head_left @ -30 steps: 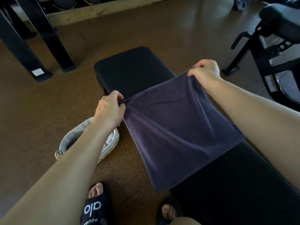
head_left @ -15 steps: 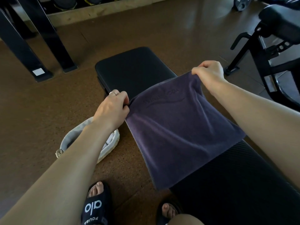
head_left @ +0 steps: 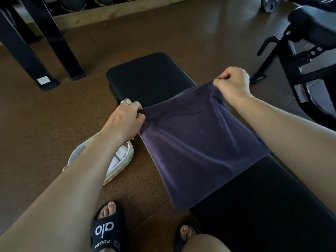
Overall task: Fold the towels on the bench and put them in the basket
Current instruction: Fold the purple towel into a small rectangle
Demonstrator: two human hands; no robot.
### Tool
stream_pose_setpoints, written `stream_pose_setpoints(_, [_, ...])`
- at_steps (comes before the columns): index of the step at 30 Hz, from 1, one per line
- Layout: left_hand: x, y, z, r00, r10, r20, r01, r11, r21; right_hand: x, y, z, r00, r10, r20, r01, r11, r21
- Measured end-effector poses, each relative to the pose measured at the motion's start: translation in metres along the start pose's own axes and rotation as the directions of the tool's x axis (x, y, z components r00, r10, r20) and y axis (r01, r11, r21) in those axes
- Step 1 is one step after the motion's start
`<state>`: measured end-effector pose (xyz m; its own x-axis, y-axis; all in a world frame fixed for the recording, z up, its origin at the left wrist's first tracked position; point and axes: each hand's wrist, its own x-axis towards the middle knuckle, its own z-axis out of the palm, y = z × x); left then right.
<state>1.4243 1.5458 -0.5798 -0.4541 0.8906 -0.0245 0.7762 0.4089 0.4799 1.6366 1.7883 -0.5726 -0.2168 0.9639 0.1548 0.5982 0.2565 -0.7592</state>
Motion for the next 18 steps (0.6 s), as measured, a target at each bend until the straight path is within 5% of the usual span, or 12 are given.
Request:
stream_pose_setpoints(11, [-0.044, 0.025, -0.036, 0.979, 0.193, -0.068, -0.194, 0.981, -0.007, -0.028, -0.012, -0.059, 0.993, -0.078, -0.089, 0.078, 0.997, -0.003])
stream_pose_setpoints(18, [-0.073, 0.054, -0.065, 0.928, 0.373, -0.018, -0.357, 0.899, 0.253, -0.050, -0.022, -0.119, 0.990, -0.097, -0.107, 0.100, 0.995, 0.020])
